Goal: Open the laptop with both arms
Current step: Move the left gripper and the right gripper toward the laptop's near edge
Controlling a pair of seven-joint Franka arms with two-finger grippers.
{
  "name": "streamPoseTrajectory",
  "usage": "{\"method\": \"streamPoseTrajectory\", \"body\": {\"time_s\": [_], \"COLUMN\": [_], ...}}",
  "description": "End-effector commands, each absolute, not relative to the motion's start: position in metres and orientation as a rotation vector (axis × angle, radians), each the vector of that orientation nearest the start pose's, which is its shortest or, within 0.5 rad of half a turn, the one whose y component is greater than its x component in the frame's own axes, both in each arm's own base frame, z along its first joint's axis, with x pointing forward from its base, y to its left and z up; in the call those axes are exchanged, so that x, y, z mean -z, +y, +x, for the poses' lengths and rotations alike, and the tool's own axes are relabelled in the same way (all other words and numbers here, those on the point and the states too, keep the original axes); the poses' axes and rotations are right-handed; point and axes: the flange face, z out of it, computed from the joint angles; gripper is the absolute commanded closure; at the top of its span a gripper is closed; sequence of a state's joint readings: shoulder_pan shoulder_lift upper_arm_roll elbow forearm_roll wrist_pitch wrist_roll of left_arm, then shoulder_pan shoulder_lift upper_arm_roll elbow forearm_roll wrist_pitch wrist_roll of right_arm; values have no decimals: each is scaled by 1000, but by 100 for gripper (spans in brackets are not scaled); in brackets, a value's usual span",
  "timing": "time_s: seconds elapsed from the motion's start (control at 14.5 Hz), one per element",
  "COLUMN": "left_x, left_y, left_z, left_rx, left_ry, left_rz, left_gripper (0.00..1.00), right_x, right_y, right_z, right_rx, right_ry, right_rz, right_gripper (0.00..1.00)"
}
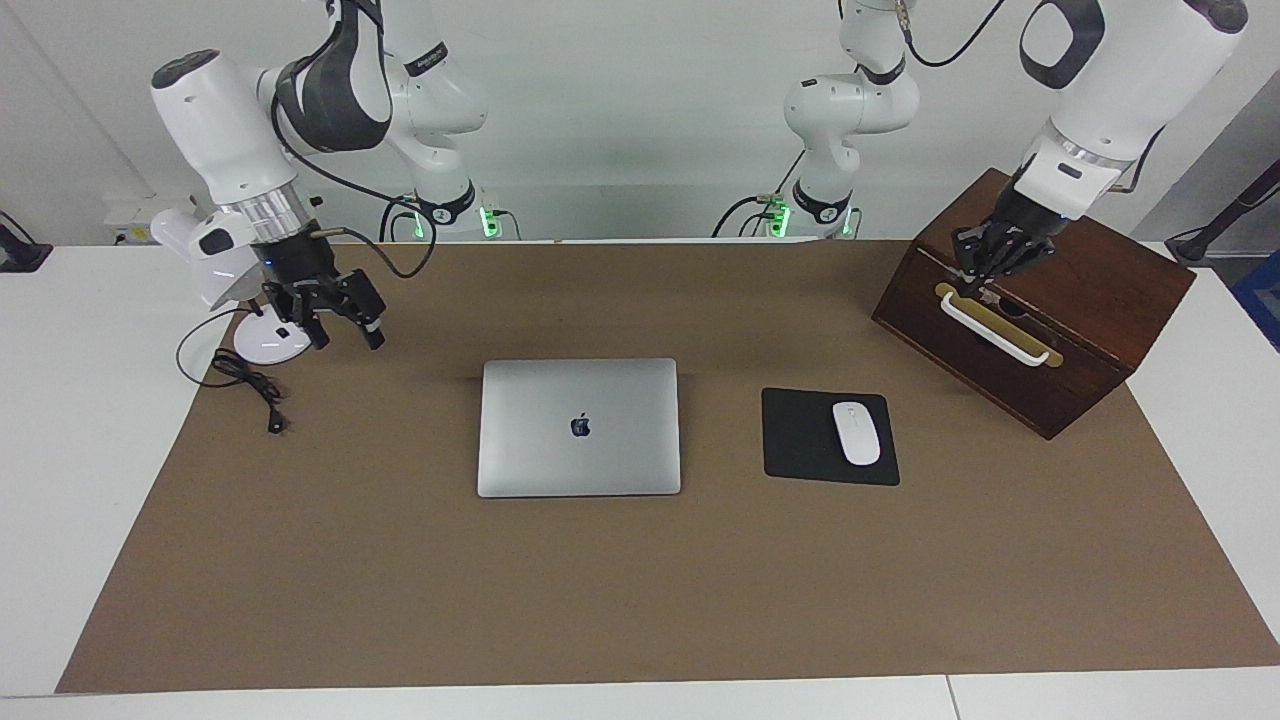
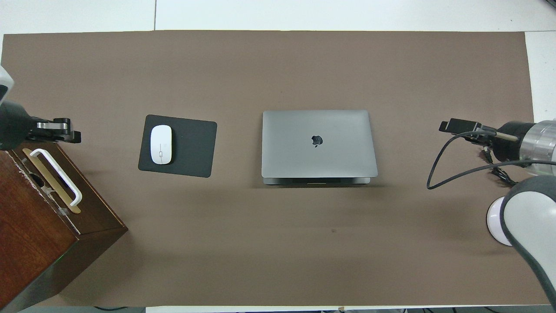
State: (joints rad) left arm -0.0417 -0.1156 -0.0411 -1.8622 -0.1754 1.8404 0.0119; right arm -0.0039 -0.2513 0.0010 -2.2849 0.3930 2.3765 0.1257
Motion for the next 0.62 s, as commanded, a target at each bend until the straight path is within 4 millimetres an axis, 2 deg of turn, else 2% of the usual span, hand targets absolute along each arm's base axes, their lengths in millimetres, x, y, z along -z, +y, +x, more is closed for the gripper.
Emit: {"method": "streamPoseTrajectory", "body": {"time_s": [0.0, 0.07, 0.21, 0.41, 0.55], "left_x": [-552, -545, -533, -496, -479], "left_y": [-78, -82, -100, -131, -148], "left_z": [501, 497, 486, 463, 453], "left_rx": [248, 257, 280, 402, 469], "left_ry": [217, 259, 384, 487, 501], "left_rz": [-3311, -3318, -3304, -3281, -3299], "left_gripper": [100, 100, 100, 100, 100], "right_x": [-485, -483, -479, -475, -468], "right_y": [23, 38, 54, 88, 113], "right_z": [473, 468, 458, 445, 435], "right_rx": [459, 439, 407, 333, 302], "right_ry": [634, 667, 775, 916, 949], "right_rz": [-2624, -2597, -2534, -2436, -2412], "right_gripper": [0, 0, 0, 0, 0]}}
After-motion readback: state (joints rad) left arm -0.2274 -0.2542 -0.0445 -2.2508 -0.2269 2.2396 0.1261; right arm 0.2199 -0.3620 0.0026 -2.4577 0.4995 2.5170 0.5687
